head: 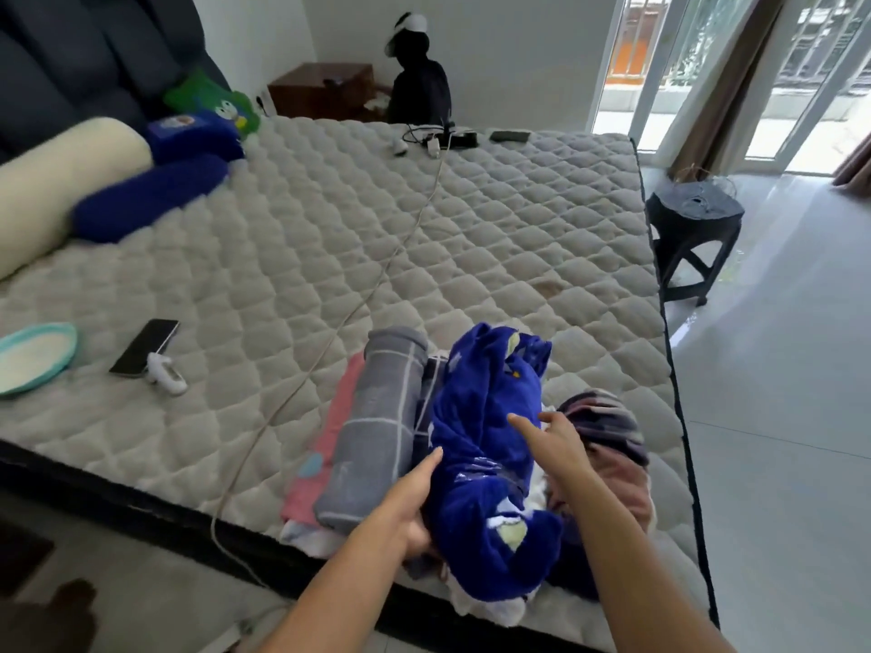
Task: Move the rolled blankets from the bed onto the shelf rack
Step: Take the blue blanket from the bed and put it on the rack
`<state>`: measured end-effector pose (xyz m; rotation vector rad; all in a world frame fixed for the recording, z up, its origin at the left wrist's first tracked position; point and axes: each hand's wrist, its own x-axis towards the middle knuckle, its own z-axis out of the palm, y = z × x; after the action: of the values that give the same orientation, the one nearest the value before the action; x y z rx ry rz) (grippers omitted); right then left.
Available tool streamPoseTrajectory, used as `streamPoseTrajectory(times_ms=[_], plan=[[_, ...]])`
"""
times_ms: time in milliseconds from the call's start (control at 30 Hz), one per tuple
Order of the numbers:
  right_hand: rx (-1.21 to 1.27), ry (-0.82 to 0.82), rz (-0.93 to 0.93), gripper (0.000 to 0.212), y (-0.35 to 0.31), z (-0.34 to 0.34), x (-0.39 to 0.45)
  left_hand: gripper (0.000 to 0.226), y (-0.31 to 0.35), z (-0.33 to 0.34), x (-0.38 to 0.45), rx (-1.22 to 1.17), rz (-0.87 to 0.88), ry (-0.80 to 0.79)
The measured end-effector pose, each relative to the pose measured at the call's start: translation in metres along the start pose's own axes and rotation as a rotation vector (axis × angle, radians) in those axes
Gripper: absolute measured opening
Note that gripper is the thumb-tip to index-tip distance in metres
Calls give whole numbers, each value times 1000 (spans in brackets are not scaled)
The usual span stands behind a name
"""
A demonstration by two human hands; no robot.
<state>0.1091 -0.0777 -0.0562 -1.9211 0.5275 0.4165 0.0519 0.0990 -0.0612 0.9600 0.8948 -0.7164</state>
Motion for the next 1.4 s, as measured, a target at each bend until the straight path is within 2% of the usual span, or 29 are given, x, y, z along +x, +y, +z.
streamPoseTrajectory(times_ms=[67, 233, 267, 367, 400, 533, 700, 833, 933, 1100, 1233, 1333, 1400], plan=[[21, -58, 39, 65, -7, -1, 16, 47, 10, 4, 5, -15, 25, 21], [59, -213, 101, 60, -12, 0, 34, 46, 31, 17, 10, -16, 27, 22], [81, -234, 98, 62, -12, 0, 35, 43, 34, 23, 10, -7, 27, 7], [81, -286, 199, 92, -7, 1, 41, 38, 42, 37, 9, 79, 34, 8], [105, -304, 235, 91, -4, 0, 45, 36, 43, 42, 8, 113, 42, 21], [210, -320, 267, 76, 2, -10, 55, 14, 46, 59, -5, 180, 108, 66], [415, -262, 262, 38, -1, -18, 39, 38, 46, 74, -16, 245, 265, 84], [547, -242, 190, 27, -6, -18, 32, 53, 47, 79, -26, 268, 367, 142], [605, -220, 82, 33, -11, -16, 28, 53, 47, 76, -34, 276, 438, 173], [521, -228, -125, 50, -40, -8, 7, 41, 45, 54, -71, 181, 529, 141], [459, -328, -312, 41, -71, 14, -34, 21, 38, 14, -122, 140, 577, 149], [453, -437, -398, 41, -90, 44, -77, 33, 28, -35, -168, 114, 552, 187], [455, -554, -428, 36, -97, 69, -113, 45, 13, -70, -201, 89, 531, 278]])
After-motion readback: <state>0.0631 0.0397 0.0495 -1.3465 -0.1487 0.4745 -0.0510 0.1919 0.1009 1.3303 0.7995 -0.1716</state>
